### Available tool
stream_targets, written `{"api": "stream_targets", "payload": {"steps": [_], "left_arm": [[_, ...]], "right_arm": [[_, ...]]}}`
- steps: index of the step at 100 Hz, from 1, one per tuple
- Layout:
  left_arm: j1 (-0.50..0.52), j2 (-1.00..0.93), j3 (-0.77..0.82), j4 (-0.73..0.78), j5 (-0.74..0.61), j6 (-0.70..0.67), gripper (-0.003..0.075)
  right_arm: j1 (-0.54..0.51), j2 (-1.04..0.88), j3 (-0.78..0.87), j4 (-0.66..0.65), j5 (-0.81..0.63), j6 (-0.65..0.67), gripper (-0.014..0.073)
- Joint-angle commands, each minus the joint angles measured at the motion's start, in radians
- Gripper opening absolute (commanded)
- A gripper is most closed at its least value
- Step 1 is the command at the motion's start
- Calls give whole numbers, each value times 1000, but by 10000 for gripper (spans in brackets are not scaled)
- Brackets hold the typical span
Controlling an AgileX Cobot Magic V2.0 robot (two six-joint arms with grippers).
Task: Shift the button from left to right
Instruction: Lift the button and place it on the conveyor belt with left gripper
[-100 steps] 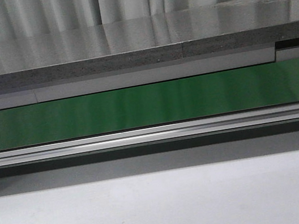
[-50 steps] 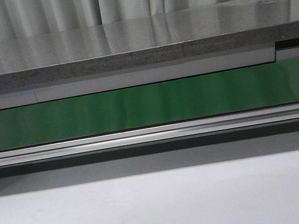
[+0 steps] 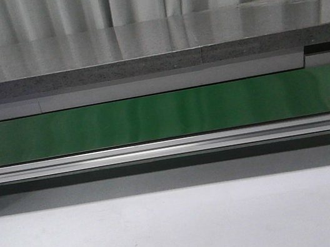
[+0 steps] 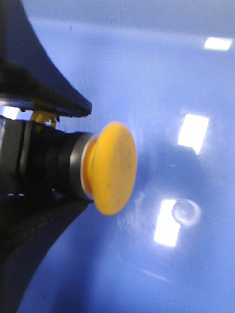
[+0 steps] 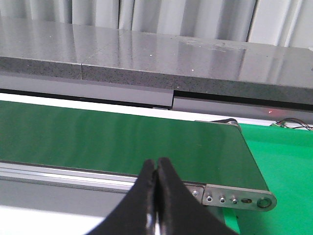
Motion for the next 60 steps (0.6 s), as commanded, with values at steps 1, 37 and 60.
{"api": "stream_targets", "payload": {"steps": [1,37,60], "left_arm": [[-2,-102,-59,-35,30,8,52],[-90,-167,-66,-281,55,156,52],[-171,-152,-66,-281,46,156,53]], "right_arm": [[-5,-16,0,-9,-81,-2,-122],[-5,-16,0,-9,-81,-2,-122],[-5,-16,0,-9,-81,-2,-122]]}}
